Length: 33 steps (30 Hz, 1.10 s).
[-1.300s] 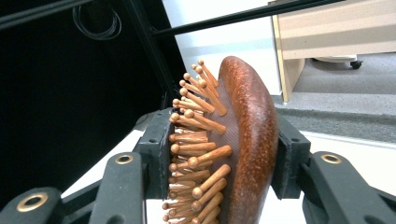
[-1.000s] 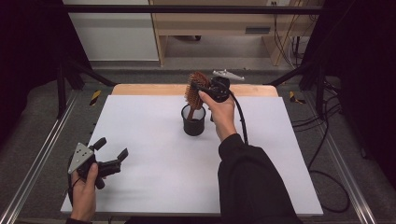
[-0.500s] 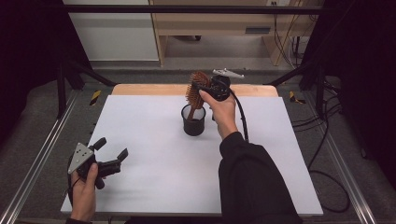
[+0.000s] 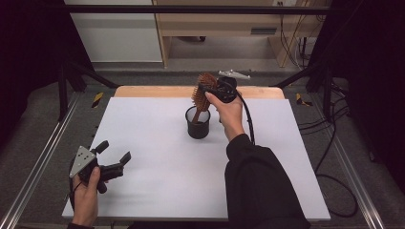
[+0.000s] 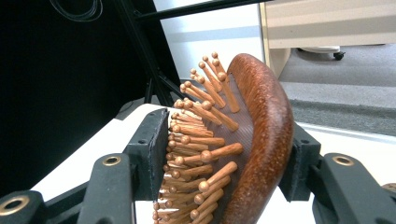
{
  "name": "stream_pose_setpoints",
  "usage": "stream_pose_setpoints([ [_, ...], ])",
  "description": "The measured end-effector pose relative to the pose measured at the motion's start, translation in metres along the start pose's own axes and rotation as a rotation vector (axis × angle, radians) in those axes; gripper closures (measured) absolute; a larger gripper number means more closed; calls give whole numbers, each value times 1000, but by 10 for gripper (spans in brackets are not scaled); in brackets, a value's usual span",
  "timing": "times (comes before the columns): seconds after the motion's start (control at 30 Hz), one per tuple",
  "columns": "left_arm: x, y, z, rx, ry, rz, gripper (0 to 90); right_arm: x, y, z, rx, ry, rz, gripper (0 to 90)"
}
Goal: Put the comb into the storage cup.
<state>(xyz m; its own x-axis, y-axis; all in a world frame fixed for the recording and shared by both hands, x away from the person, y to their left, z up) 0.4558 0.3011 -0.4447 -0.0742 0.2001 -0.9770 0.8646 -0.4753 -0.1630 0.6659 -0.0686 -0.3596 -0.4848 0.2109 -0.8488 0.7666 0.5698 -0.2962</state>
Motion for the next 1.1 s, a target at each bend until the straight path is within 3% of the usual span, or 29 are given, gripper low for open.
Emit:
stream_pose_setpoints([
  [0.37, 0, 0, 0, 0, -1, 0, 29, -2, 2, 0, 10, -18, -15, 429],
  [1.1, 0, 0, 0, 0, 0, 0, 29, -2, 2, 5, 12, -7, -26, 410],
])
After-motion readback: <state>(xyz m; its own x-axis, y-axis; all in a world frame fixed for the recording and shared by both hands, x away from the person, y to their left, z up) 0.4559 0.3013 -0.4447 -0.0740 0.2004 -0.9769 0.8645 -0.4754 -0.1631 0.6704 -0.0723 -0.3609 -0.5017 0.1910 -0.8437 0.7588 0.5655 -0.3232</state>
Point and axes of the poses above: each handheld gripper's, and its own axes: y roughly forward along the jaws, x roughly out of its underside, z roughly to its right, the point moved 3 cm from there along y, roughly forward along the jaws, and after that the axes turned 11 degrees about y, right-handed, at the moved point
